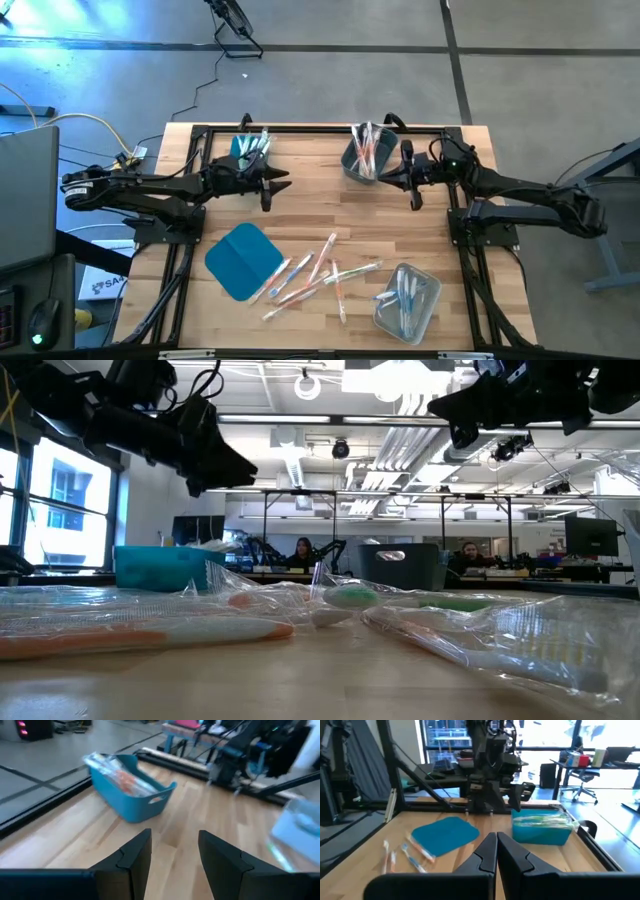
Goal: Pick & Place Toothbrushes
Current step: Adjust the blue tablemat
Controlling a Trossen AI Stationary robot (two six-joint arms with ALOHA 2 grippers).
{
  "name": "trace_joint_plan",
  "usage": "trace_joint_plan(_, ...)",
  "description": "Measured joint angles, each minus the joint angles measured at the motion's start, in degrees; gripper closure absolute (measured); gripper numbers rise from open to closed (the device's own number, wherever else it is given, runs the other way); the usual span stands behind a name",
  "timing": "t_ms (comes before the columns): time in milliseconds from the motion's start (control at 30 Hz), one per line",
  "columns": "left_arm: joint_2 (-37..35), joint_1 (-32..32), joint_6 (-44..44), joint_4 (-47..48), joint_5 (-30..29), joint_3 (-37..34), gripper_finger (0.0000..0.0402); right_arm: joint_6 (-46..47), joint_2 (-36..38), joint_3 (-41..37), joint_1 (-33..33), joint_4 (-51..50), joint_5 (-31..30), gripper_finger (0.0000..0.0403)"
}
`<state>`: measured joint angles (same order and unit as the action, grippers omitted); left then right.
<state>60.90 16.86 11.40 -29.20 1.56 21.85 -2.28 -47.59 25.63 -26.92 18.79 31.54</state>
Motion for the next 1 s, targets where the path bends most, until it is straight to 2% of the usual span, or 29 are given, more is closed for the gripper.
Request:
trace_joint_plan(100, 0.0, -0.7, 1.9, -0.7, 1.9, 0.3, 0.0241, -0.4, 0.0, 0.0, -1.2, -0.1, 2.2, 0.0398)
trace_joint_plan(200, 0.1, -3.9, 2.4, 2.1, -0.6, 1.7, 0.0242, -0.4, 0.0, 0.0, -2.5, -0.1, 2.6, 0.0398)
trace_joint_plan(367, 0.1, -10.8, 2.1, 13.5, -8.0, 6.7, 0.0259, -1.2, -0.3, 0.0, -3.4, -0.3, 6.9, 0.0398)
trace_joint_plan(567, 0.1, -15.5, 3.1, 23.9, -10.1, 11.2, 0.0279, -1.2, 0.2, -0.1, -7.3, 0.2, 12.5, 0.0398)
trace_joint_plan(733, 0.1, -18.6, 6.7, 30.0, -10.5, 13.4, 0.0290, 0.4, 0.1, -0.1, -8.1, 0.8, 12.1, 0.0398)
trace_joint_plan(900, 0.1, -22.1, 9.7, 37.7, -15.1, 15.7, 0.0303, -2.2, -0.2, -0.3, -7.5, 2.3, 12.3, 0.0398)
trace_joint_plan(1000, 0.1, -23.8, 10.0, 39.7, -15.7, 16.7, 0.0308, -2.1, -0.2, -1.6, -7.6, 4.3, 12.4, 0.0398)
